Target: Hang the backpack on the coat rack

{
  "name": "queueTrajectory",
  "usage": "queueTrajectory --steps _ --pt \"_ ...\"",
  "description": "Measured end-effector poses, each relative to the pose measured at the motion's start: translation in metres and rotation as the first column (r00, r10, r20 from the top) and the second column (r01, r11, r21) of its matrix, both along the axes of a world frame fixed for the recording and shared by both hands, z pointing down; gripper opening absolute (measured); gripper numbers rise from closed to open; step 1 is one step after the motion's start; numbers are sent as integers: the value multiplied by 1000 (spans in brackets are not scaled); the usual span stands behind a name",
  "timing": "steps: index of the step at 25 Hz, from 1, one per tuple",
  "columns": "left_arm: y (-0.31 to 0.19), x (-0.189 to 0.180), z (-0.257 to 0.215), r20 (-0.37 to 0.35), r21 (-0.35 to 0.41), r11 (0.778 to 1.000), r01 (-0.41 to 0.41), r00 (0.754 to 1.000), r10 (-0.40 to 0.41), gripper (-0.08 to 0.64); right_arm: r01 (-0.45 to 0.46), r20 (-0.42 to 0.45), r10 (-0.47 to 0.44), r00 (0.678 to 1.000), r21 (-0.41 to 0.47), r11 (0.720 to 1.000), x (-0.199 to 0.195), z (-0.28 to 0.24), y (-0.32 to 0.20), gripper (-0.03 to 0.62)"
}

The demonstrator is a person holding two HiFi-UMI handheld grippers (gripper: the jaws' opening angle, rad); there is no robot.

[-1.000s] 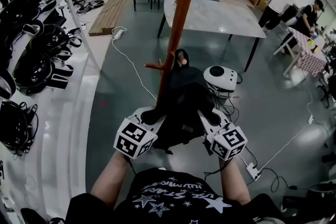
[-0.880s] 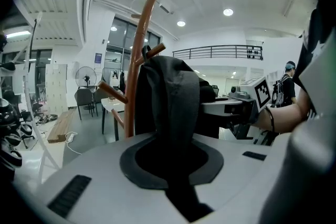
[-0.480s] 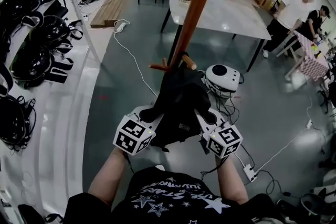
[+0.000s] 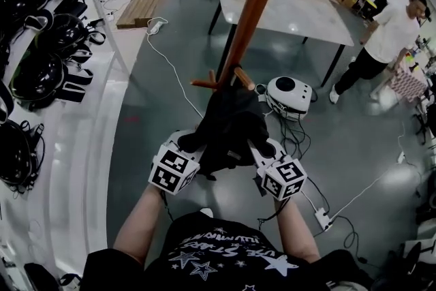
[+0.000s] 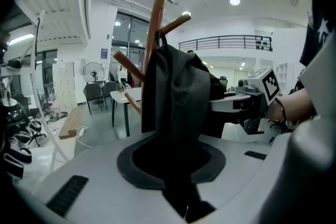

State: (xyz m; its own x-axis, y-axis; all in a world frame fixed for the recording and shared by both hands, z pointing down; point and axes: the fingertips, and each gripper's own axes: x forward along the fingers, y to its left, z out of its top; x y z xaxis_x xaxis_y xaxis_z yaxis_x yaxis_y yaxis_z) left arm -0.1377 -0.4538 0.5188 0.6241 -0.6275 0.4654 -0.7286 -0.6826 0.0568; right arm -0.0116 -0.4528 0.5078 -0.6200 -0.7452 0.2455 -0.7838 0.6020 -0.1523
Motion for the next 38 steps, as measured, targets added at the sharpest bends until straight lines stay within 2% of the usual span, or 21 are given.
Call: queueTrajectory --steps 4,12,15,20,23,29,33,38 --pt "-5 -1 13 69 11 1000 15 998 -16 103 -28 -15 28 1000 -36 999 3 14 -1 46" --pt "-17 0 14 93 42 997 58 994 -62 133 -57 -31 55 998 -51 997 10 15 -12 55" --pt "-21 3 17 87 50 997 62 994 -67 146 -67 -23 66 998 -55 996 14 17 -14 86" --pt "-27 5 19 57 71 994 85 994 -89 188 -72 -13 72 997 -64 995 19 18 -18 200" --pt "-29 6 19 56 87 991 98 993 -103 198 -67 -10 67 998 -69 995 23 17 -15 233" --pt "-31 9 20 45 85 990 110 992 -114 226 -90 -3 90 996 -74 993 33 19 -10 259" --pt "-26 6 16 2 95 986 137 991 -137 273 -114 -4 114 994 -78 990 42 21 -5 279" --pt "-12 8 20 19 82 987 139 990 -141 308 -118 0 118 993 -86 989 53 22 9 282"
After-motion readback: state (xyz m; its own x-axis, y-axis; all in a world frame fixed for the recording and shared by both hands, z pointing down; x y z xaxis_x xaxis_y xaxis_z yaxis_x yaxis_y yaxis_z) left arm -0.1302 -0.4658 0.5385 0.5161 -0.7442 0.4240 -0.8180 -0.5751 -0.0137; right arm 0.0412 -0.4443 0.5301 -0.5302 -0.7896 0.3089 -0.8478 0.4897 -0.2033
